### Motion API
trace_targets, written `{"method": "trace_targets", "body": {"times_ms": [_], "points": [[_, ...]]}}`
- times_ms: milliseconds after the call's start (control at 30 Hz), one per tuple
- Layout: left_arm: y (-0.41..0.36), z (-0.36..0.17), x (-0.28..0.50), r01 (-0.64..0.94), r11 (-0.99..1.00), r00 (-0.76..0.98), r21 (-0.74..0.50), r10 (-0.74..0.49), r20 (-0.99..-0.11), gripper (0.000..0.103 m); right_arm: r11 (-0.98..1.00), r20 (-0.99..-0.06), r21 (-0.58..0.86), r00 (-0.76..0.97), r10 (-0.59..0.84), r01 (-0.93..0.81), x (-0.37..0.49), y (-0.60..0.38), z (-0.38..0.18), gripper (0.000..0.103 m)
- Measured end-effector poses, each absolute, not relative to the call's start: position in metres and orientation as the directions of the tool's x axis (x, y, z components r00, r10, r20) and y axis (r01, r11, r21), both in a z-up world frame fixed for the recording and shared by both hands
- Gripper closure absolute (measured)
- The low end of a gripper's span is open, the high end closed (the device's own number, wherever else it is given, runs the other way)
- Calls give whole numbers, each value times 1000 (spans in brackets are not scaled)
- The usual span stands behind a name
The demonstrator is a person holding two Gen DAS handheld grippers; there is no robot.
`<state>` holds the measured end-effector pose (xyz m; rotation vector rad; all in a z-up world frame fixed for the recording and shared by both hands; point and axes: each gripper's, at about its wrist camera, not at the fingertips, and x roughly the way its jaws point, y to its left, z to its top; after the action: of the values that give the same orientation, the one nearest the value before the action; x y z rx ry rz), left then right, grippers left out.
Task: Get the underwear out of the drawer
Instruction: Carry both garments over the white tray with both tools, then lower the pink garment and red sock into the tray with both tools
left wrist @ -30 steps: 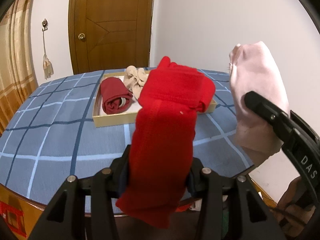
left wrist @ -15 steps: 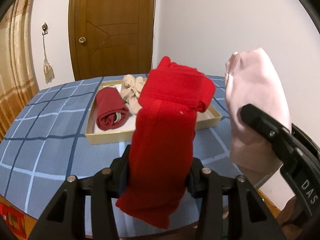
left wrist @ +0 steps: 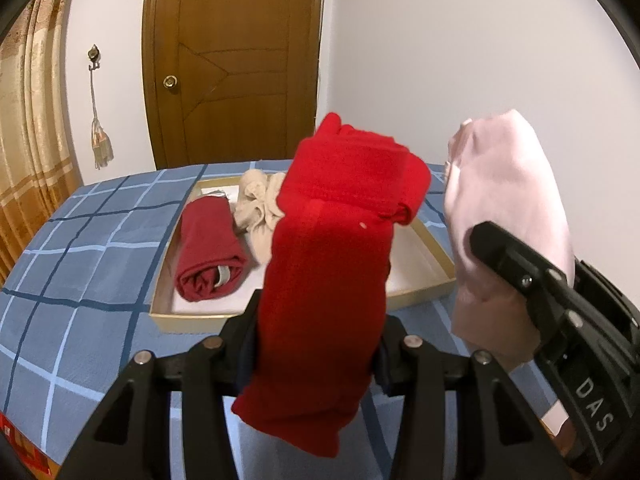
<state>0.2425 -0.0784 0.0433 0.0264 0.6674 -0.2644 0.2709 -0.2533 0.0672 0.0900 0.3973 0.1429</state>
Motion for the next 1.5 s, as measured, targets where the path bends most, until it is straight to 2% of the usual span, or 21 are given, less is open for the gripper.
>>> {"method": "trace_targets", "body": {"times_ms": [667,1067,1267,1500], "points": [[-103,27,316,183,981,742,-64,-181,-645,58,991,-412,128,908,79,-29,346,-281,47,80],[-120,5,347,154,987,719,-34,-136,-682,58,997,-480,74,875,62,-30,387,-284,31,80],[-130,-2,358,141,990,717,-15,-113,-688,57,994,-528,101,844,93,-46,406,-290,24,80],[-134,-10,370,123,992,713,30,-67,-698,44,987,-527,123,836,149,-99,418,-291,20,80]]}}
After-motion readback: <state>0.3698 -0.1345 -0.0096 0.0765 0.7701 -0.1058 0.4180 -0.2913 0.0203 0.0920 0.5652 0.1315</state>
